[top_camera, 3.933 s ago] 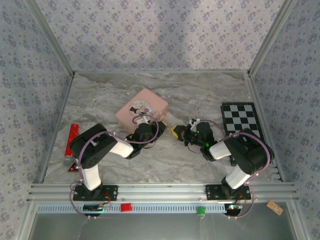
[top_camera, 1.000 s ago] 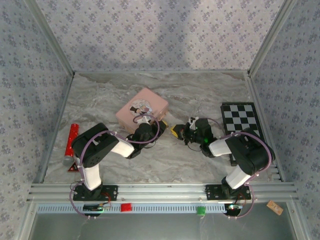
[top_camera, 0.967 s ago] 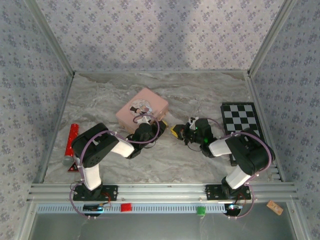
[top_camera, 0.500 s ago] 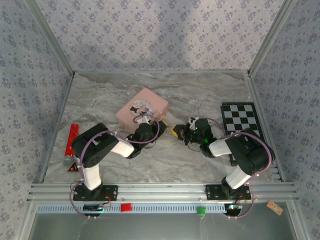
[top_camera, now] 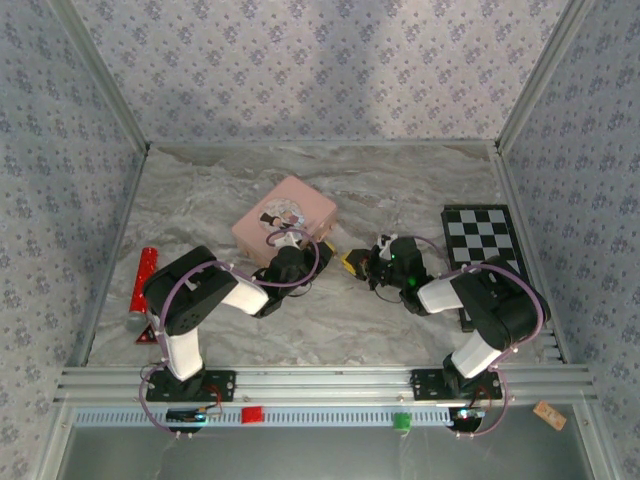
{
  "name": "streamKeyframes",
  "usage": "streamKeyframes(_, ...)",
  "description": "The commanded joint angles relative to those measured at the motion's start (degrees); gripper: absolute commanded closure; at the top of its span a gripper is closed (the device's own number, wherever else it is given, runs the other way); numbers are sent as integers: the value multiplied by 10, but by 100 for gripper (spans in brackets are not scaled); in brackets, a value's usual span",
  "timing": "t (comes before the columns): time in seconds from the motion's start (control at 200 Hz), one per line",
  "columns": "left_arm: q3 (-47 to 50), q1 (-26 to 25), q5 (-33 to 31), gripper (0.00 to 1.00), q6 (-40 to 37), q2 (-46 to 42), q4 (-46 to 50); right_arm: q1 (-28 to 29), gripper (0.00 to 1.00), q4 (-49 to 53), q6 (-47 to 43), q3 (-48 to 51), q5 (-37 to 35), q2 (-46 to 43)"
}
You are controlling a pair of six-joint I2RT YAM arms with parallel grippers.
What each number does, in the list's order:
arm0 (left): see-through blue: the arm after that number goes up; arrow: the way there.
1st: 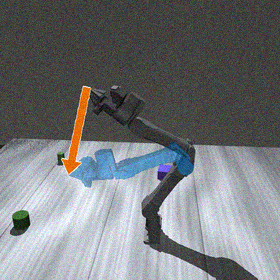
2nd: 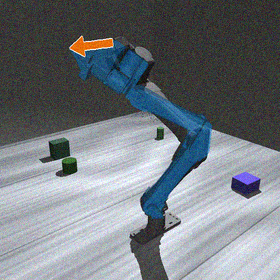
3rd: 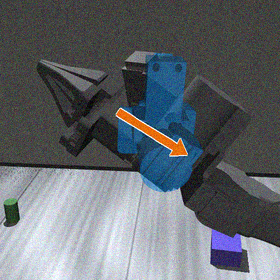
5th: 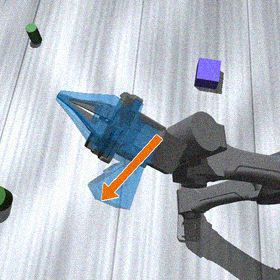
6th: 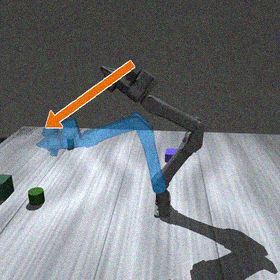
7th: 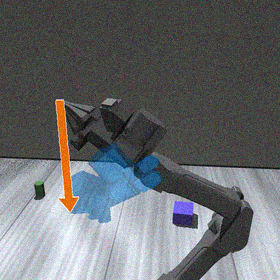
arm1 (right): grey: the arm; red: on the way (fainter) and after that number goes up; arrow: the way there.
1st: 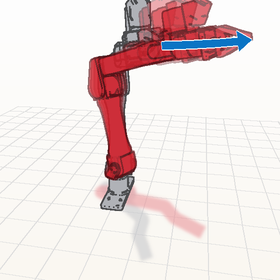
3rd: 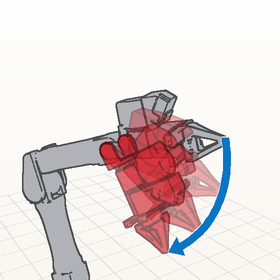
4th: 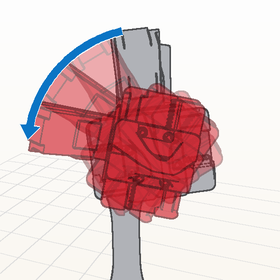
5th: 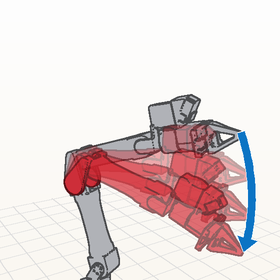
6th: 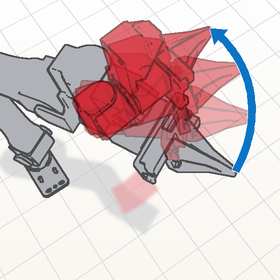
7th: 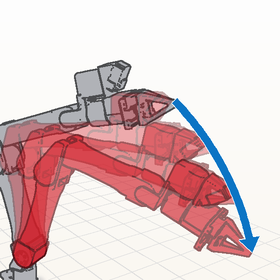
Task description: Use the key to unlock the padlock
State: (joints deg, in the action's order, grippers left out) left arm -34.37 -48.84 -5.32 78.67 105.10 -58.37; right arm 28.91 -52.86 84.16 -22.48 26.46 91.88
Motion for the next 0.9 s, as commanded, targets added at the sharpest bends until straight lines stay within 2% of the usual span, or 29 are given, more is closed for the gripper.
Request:
streamKeyframes(0.0, -1, -22, 151, 100, 137, 30, -20, 4, 100, -6, -10, 3, -24, -15)
streamKeyframes(0.36, 4, -17, 151, 100, 138, 27, -25, 14, 100, 17, -17, 20, -41, -36)
streamKeyframes(0.894, -14, -20, 163, 100, 124, 15, -4, 18, 100, 7, -11, -7, -37, -17)
